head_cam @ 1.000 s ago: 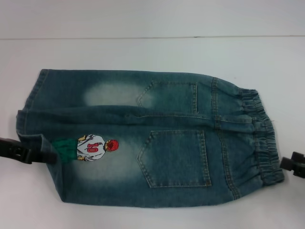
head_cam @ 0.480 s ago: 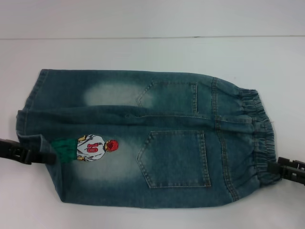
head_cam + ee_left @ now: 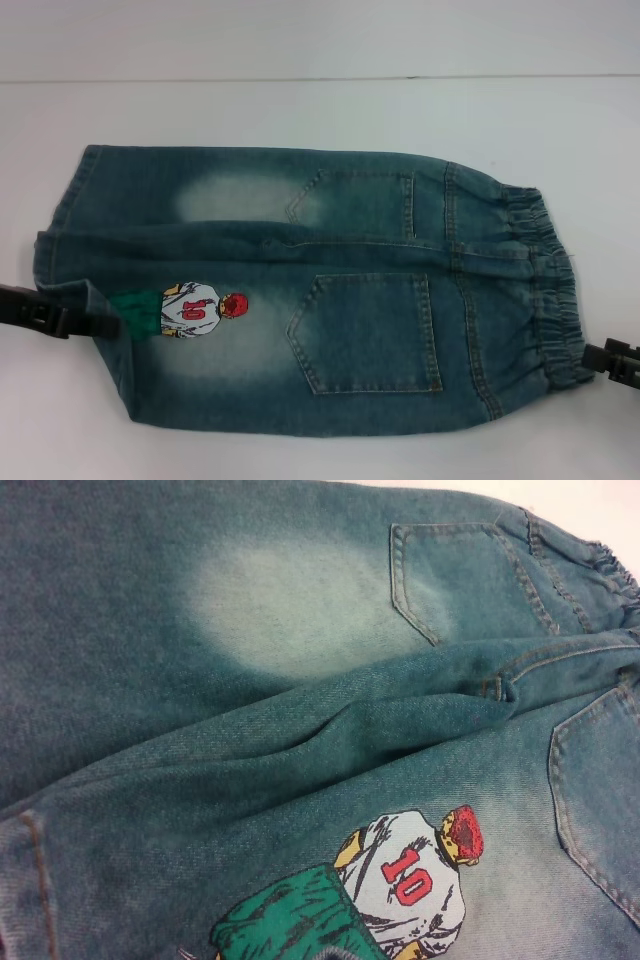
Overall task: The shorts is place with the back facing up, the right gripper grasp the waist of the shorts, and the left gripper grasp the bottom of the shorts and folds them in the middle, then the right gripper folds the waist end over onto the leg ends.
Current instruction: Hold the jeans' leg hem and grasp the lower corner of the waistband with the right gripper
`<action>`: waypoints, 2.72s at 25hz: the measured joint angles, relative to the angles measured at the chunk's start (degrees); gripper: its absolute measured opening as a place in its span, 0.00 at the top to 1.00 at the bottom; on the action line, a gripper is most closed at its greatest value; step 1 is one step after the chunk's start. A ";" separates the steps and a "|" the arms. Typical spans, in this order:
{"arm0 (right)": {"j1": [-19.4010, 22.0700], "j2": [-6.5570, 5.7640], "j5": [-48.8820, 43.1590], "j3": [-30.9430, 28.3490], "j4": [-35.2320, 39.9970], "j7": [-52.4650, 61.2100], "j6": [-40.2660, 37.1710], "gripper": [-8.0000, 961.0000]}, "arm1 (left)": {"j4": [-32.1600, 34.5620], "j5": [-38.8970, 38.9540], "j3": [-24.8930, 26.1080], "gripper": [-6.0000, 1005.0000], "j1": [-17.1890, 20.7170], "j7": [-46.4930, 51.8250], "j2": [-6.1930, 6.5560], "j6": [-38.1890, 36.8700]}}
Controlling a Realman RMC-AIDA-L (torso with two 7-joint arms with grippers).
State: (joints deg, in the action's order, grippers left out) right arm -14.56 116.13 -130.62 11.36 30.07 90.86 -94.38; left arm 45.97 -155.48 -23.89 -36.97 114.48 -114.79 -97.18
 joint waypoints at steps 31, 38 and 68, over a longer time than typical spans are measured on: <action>-2.06 0.76 -0.94 1.72 -1.31 0.07 1.16 0.14 | -0.25 0.00 -0.01 0.93 -0.39 -0.08 0.10 0.07; -2.03 1.01 -0.95 1.91 -1.33 0.47 1.72 0.14 | -0.27 0.00 -0.01 0.93 -0.38 -0.22 0.23 0.06; -2.30 1.21 -0.67 2.60 -1.62 -0.44 -0.55 0.18 | -0.27 0.00 -0.11 0.93 -0.56 -0.49 0.22 0.12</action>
State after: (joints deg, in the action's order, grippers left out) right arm -16.86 117.33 -131.29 13.96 28.45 90.42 -94.93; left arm 45.70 -155.48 -24.00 -37.53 113.99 -114.57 -97.06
